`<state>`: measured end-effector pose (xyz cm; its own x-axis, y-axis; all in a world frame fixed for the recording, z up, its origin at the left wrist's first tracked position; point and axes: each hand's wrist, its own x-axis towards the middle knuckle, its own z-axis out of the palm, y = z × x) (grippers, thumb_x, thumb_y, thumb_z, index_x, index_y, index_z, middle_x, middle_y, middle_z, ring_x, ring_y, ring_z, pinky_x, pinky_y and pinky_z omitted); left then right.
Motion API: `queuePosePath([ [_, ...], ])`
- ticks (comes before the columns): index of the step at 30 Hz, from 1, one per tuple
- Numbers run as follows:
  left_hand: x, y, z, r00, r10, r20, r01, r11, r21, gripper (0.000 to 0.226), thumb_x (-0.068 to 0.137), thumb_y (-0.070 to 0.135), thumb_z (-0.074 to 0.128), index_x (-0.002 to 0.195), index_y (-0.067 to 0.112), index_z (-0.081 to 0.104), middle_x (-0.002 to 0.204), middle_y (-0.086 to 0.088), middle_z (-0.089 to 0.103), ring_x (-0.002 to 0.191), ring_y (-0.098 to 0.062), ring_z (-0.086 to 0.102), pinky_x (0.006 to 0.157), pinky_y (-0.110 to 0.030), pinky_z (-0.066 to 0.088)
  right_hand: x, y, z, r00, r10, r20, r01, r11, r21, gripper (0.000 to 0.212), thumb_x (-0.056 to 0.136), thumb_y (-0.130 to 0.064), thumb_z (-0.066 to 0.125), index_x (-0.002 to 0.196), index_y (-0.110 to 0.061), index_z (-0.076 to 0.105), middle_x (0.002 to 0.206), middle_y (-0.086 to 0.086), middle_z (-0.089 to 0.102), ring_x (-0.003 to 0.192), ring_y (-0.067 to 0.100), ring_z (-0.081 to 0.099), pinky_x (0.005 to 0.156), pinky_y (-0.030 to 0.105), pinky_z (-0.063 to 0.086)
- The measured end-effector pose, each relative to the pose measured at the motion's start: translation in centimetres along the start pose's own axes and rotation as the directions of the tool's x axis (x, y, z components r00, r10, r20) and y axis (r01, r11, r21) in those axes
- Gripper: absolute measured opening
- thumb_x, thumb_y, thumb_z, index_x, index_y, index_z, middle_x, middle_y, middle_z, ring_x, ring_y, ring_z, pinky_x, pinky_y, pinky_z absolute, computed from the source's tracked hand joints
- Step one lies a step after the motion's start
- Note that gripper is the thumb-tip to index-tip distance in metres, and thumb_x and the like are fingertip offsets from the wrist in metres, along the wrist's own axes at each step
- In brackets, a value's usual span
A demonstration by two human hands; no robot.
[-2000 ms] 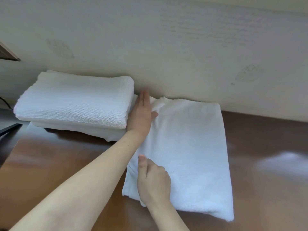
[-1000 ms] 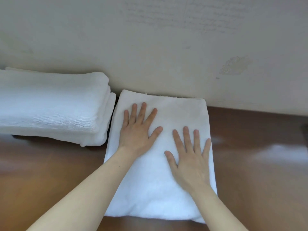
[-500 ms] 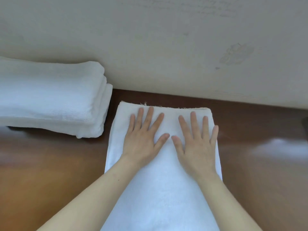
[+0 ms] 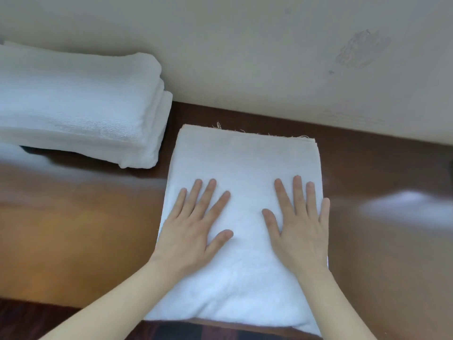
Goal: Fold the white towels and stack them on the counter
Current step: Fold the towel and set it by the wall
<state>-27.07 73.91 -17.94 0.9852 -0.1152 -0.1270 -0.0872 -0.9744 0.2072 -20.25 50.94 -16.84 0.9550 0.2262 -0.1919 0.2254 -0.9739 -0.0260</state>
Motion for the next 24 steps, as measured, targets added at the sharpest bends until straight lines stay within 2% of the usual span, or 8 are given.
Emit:
queuePosePath([
  [3, -2.8, -1.5, -0.1, 0.996, -0.089, 0.023, 0.089, 0.996, 0.030, 0.068, 0.101, 0.063, 0.016, 0.159, 0.030, 0.011, 0.168, -0.001, 0.002, 0.154, -0.025, -0.003, 0.123, -0.050, 0.009, -1.6, 1.0, 0.1, 0.998, 0.059, 0.001, -0.059, 0.998, 0.000, 0.067, 0.096, -0.066, -0.004, 0.156, -0.037, -0.006, 0.166, -0.002, -0.009, 0.152, 0.023, -0.012, 0.121, 0.054, 0.004],
  [6, -4.2, -2.4, -1.0, 0.984, -0.175, 0.038, 0.173, 0.984, 0.037, 0.071, 0.099, 0.067, 0.008, 0.159, 0.029, 0.004, 0.167, -0.003, -0.006, 0.153, -0.025, -0.011, 0.124, -0.048, 0.002, -4.4, -0.1, 0.2, 0.999, 0.029, 0.017, -0.029, 0.999, -0.031, 0.069, 0.098, -0.066, 0.002, 0.158, -0.032, -0.003, 0.166, 0.001, -0.003, 0.152, 0.027, -0.009, 0.120, 0.058, 0.003],
  [9, -5.3, -0.7, -1.0, 0.997, -0.082, -0.017, 0.082, 0.997, 0.008, 0.072, 0.100, 0.066, 0.018, 0.160, 0.026, 0.010, 0.168, -0.006, -0.002, 0.154, -0.027, -0.006, 0.124, -0.048, 0.002, -7.1, -1.3, 0.8, 0.999, -0.040, 0.013, 0.041, 0.998, -0.041, 0.068, 0.099, -0.065, 0.006, 0.158, -0.033, 0.003, 0.166, 0.001, 0.002, 0.153, 0.028, -0.005, 0.120, 0.059, 0.001],
  [11, -6.2, 0.3, -0.4, 0.999, 0.037, -0.026, -0.037, 0.999, 0.004, 0.071, 0.100, 0.065, 0.024, 0.160, 0.028, 0.013, 0.168, -0.006, 0.003, 0.154, -0.027, -0.001, 0.123, -0.049, 0.007, -7.8, -1.0, 1.0, 0.998, -0.048, 0.032, 0.050, 0.996, -0.069, 0.067, 0.098, -0.065, 0.006, 0.158, -0.033, 0.002, 0.166, 0.002, 0.002, 0.153, 0.027, -0.004, 0.119, 0.061, 0.003],
  [13, -7.4, 0.2, 0.5, 0.996, 0.088, -0.011, -0.087, 0.995, 0.043, 0.069, 0.100, 0.064, 0.025, 0.159, 0.030, 0.015, 0.167, -0.003, 0.007, 0.154, -0.025, 0.001, 0.123, -0.050, 0.013, -8.3, 0.0, 1.1, 0.998, -0.044, 0.037, 0.047, 0.994, -0.097, 0.067, 0.099, -0.064, 0.005, 0.158, -0.034, 0.001, 0.166, 0.001, 0.001, 0.153, 0.026, -0.003, 0.118, 0.062, 0.006],
  [17, -8.6, -0.5, 1.2, 1.000, -0.019, -0.025, 0.021, 0.999, 0.046, 0.064, 0.102, 0.060, 0.022, 0.159, 0.032, 0.015, 0.167, 0.001, 0.007, 0.154, -0.022, 0.001, 0.123, -0.049, 0.015, -9.0, 1.5, 1.2, 0.999, -0.025, 0.030, 0.026, 0.998, -0.051, 0.067, 0.099, -0.064, 0.003, 0.158, -0.034, 0.002, 0.166, 0.000, -0.002, 0.153, 0.023, -0.006, 0.117, 0.062, 0.016],
  [24, -10.7, 2.2, 1.8, 0.991, -0.069, -0.114, 0.076, 0.995, 0.058, 0.068, 0.102, 0.060, 0.020, 0.158, 0.022, 0.023, 0.166, -0.009, 0.014, 0.154, -0.026, 0.007, 0.124, -0.048, 0.012, -11.3, 2.2, 1.4, 0.995, -0.094, 0.016, 0.094, 0.996, 0.005, 0.069, 0.096, -0.067, 0.001, 0.158, -0.036, 0.003, 0.166, -0.003, -0.003, 0.152, 0.024, -0.009, 0.116, 0.055, 0.024],
])
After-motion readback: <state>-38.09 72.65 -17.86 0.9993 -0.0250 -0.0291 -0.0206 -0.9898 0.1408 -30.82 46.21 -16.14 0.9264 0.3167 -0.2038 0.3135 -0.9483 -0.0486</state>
